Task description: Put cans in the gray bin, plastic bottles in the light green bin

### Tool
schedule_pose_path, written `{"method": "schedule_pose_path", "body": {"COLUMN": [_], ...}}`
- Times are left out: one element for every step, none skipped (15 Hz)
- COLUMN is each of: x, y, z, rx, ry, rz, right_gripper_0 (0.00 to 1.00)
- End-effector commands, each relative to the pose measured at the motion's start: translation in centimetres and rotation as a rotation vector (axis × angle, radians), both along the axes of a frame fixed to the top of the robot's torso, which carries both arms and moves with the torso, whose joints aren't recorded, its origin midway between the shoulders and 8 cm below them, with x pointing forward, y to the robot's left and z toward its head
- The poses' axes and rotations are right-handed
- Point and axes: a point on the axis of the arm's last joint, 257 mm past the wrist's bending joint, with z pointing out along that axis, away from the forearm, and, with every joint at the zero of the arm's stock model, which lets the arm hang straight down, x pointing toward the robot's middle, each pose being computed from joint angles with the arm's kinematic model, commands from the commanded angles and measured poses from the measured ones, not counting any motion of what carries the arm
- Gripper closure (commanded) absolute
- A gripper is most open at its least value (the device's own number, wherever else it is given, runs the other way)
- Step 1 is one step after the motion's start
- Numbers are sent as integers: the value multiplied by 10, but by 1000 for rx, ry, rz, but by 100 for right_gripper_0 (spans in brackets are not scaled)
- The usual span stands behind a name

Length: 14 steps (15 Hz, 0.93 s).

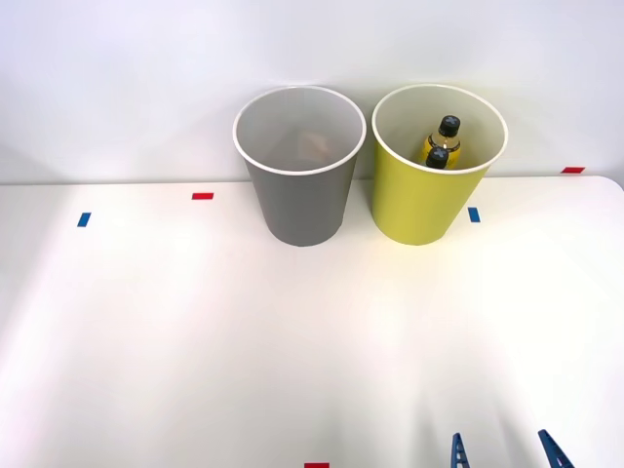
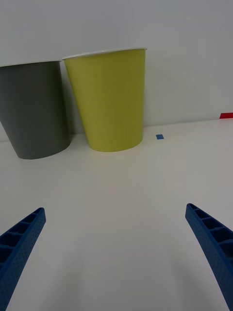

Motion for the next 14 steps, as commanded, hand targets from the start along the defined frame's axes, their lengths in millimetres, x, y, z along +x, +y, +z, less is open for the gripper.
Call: {"method": "schedule_pose_path", "body": {"x": [0,0,0,0,0,0,0,0,0,0,0,0,0,0], "y": [0,0,0,0,0,0,0,0,0,0,0,0,0,0], "z": [0,0,0,0,0,0,0,0,0,0,0,0,0,0], "rx": [0,0,0,0,0,0,0,0,0,0,0,0,0,0], "ry": [0,0,0,0,0,0,0,0,0,0,0,0,0,0], "rz": [0,0,0,0,0,0,0,0,0,0,0,0,0,0], "right_gripper_0": [0,0,0,0,0,0,0,0,0,0,0,0,0,0]}}
